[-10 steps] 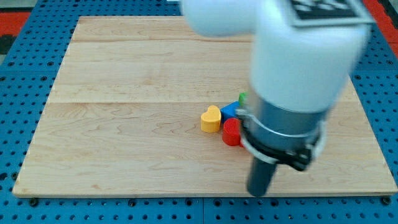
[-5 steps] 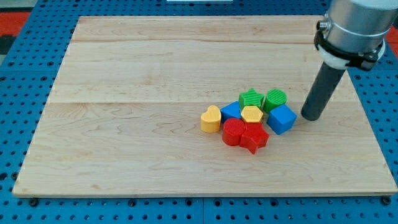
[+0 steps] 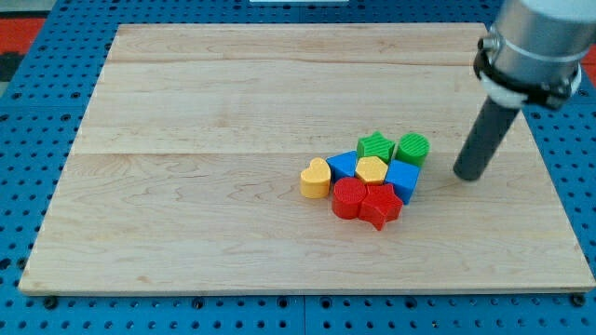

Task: Adjust red blocks blue cube green circle into the group of blocks

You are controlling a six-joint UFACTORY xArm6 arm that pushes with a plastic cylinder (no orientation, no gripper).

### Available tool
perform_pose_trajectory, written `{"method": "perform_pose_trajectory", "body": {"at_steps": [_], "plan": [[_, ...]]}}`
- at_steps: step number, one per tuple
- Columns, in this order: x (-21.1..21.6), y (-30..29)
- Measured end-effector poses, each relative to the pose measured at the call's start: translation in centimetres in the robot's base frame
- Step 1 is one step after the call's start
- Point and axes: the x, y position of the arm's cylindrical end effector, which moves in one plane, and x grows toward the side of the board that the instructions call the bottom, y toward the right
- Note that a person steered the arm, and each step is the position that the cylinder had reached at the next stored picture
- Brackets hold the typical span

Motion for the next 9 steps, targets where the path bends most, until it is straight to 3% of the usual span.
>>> {"method": "perform_pose_trajectory", "body": {"at_steps": [1,5,7,9], "plan": [[-2.1,-0.7],[-0.3,-7.3],[-9.2,-6.5],[-13.0,-7.6]]}}
